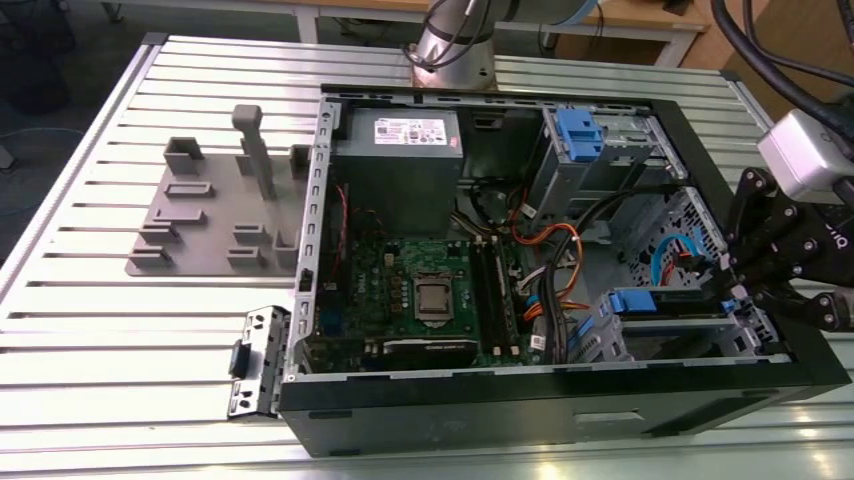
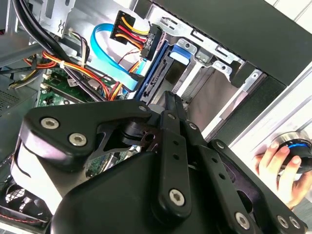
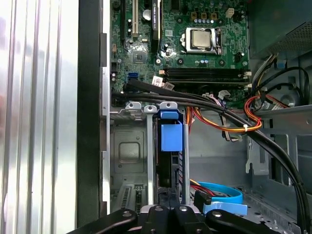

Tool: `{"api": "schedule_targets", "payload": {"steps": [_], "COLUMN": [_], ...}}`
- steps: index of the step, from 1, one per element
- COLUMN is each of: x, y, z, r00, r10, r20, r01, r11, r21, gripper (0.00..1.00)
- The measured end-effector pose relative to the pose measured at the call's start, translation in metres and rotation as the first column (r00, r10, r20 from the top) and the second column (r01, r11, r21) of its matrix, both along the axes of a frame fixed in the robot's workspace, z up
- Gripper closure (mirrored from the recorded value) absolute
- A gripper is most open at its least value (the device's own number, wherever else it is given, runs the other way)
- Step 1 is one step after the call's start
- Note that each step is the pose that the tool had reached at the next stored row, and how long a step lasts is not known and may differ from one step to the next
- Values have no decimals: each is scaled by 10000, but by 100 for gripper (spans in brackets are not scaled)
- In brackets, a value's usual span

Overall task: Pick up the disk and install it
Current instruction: 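Insert the first disk wire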

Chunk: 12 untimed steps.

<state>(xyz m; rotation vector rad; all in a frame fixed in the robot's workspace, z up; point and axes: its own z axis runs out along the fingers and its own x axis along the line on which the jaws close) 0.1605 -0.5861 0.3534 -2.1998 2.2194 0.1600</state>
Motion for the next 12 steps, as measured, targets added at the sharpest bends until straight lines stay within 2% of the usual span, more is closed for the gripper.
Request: {"api": "schedule_targets", "payload": {"steps": [5, 8, 11, 12], "x": [3, 4, 6, 6], "y": [0, 0, 0, 0], "z": [0, 0, 0, 0], "r00": [10000, 10000, 10000, 10000], "r10": [0, 0, 0, 0], "r20": [0, 0, 0, 0], "r01": [0, 0, 0, 0], "r11": [10000, 10000, 10000, 10000], "r21": [0, 0, 0, 0], "gripper": [89, 71, 65, 59]}}
